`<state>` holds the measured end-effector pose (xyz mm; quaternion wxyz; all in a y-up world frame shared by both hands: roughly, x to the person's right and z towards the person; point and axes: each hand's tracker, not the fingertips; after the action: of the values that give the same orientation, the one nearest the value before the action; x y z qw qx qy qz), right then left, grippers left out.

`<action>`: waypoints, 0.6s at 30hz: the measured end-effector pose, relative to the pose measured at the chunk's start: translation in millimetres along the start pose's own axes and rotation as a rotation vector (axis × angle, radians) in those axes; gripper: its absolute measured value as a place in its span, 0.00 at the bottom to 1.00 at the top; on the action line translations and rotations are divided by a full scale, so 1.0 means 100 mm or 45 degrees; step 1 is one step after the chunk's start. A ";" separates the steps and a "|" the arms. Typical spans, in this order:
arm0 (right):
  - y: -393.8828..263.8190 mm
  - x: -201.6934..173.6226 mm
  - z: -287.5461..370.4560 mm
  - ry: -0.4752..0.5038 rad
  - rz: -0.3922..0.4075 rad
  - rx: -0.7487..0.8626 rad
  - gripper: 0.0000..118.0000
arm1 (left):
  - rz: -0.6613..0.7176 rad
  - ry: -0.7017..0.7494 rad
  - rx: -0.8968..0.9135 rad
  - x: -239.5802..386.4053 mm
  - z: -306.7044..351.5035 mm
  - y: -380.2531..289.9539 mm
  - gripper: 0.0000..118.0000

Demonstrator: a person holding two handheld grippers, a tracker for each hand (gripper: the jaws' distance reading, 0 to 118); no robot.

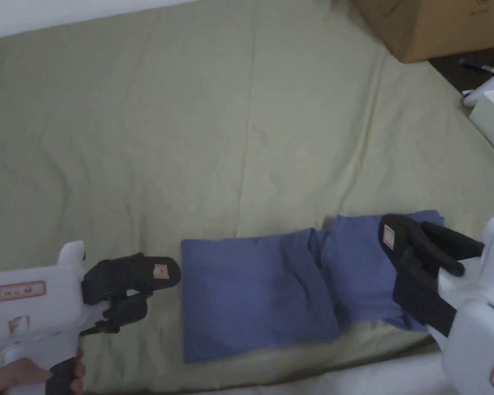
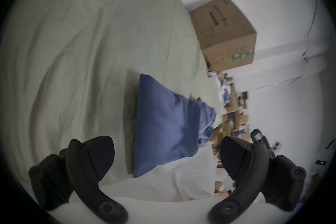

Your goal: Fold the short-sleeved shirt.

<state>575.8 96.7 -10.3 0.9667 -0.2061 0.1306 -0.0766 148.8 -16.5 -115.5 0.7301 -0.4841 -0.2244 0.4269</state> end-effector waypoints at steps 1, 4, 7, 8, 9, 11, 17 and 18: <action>0.00 -0.02 -0.01 0.000 -0.009 0.010 0.00 | 0.022 -0.055 -0.004 -0.05 -0.04 0.03 0.98; -0.02 -0.09 -0.03 -0.059 0.019 0.054 0.00 | 0.058 -0.139 -0.065 -0.16 -0.26 0.09 0.98; -0.01 -0.14 -0.03 -0.095 0.038 0.092 0.00 | 0.002 -0.088 -0.188 -0.23 -0.54 0.14 0.98; 0.01 -0.15 -0.04 -0.105 0.043 0.086 0.00 | -0.022 -0.038 -0.218 -0.24 -0.62 0.14 0.98; 0.03 -0.16 -0.06 -0.111 0.058 0.072 0.00 | -0.033 -0.008 -0.239 -0.25 -0.69 0.12 0.97; 0.02 -0.14 -0.10 -0.123 0.073 0.058 0.00 | -0.065 -0.106 -0.250 -0.23 -0.75 0.11 0.97; 0.01 -0.09 -0.23 -0.087 0.022 -0.012 0.00 | -0.074 -0.013 -0.295 -0.30 -1.13 0.16 0.08; 0.01 -0.10 -0.22 -0.085 0.025 -0.013 0.00 | -0.052 0.057 -0.276 -0.36 -1.15 0.15 0.08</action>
<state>560.5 91.0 -28.0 0.9702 -0.2124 0.1005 -0.0596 209.2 -103.3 -175.5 0.6868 -0.5650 -0.2630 0.3742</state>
